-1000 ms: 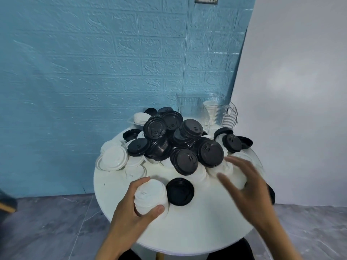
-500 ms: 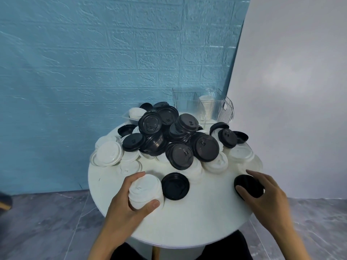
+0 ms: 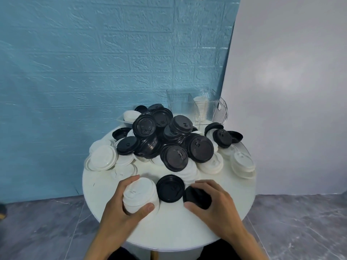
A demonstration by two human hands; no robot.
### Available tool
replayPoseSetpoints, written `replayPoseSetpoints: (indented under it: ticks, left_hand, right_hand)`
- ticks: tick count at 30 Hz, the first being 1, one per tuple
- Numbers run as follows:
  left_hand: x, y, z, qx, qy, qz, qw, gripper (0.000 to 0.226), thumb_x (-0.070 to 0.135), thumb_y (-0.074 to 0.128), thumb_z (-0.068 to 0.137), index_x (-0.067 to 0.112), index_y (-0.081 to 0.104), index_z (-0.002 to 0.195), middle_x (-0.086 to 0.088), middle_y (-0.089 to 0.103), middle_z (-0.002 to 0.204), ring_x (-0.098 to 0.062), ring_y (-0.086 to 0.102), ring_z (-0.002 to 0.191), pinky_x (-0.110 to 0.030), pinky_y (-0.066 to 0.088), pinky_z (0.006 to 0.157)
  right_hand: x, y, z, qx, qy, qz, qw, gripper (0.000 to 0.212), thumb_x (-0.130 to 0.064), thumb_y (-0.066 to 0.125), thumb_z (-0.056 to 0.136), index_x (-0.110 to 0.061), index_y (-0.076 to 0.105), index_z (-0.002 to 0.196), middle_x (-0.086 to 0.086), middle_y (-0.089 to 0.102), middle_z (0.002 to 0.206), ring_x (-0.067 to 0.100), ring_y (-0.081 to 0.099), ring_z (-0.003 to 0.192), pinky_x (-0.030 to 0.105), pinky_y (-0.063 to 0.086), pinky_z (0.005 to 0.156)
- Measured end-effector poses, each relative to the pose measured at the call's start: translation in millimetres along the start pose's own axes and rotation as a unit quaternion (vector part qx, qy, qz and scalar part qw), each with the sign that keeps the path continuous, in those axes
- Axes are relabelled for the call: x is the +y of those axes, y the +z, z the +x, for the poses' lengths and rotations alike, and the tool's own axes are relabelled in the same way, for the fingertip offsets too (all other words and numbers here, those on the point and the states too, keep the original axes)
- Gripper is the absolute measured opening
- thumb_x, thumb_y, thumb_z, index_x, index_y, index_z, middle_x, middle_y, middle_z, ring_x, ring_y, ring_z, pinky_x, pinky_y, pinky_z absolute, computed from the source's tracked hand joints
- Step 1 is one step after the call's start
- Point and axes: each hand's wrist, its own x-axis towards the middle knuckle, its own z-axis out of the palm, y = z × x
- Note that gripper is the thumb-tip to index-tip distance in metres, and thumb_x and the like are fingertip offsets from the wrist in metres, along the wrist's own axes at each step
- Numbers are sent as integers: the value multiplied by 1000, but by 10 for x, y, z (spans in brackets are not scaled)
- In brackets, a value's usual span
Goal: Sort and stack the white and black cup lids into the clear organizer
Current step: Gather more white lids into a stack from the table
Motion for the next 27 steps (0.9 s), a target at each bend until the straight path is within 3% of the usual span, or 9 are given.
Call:
replayPoseSetpoints:
  ticks: [3,5,8,12,16,20,27]
  left_hand:
    - [-4,3,3,1,-1,-3,1000,86,67,82,48,62,49,128,40,58,123,17,54,110,-22,45,88]
    - [-2,12,9,2,-2,-5,1000,86,67,82,47,62,50,127,40,58,123,16,54,109,-25,46,88]
    - [-4,13,10,2,0,-9,1000,86,67,82,47,61,50,127,39,59,123,16,55,109,-26,47,88]
    - [-9,15,12,4,1,-6,1000,85,67,83,47,61,51,126,38,60,123,14,56,108,-28,47,89]
    - [-16,17,16,5,5,-3,1000,85,66,83,47,60,52,125,37,60,123,13,57,108,-26,47,87]
    - [-30,10,14,3,0,-4,1000,88,66,84,48,57,51,130,35,60,123,12,57,108,-28,48,87]
    - [1,14,0,-2,2,-9,1000,85,64,83,49,60,51,128,38,60,123,14,56,110,-21,46,87]
  right_hand:
    - [114,-178,65,34,-5,31,999,48,-69,71,77,-42,68,117,-29,57,125,-4,56,120,19,44,100]
    - [258,-382,172,123,-4,26,992,43,-63,72,81,-39,68,117,-22,60,128,2,57,122,27,45,103]
    - [521,-687,400,215,48,-17,975,60,-61,71,76,-30,66,126,-7,56,137,18,52,128,36,41,107]
    - [827,-827,586,153,124,-48,979,78,-54,80,75,-30,52,144,-1,43,151,24,42,138,48,34,116]
    - [986,-764,643,125,117,-36,985,68,-49,83,76,-31,58,137,-4,51,140,21,52,128,39,43,106]
    - [1012,-720,656,158,109,-13,981,54,-38,85,79,-32,65,129,-9,54,131,15,58,118,29,41,97]
    - [931,-664,590,125,97,-24,987,59,-35,86,78,-31,65,133,-7,53,136,15,55,122,35,44,103]
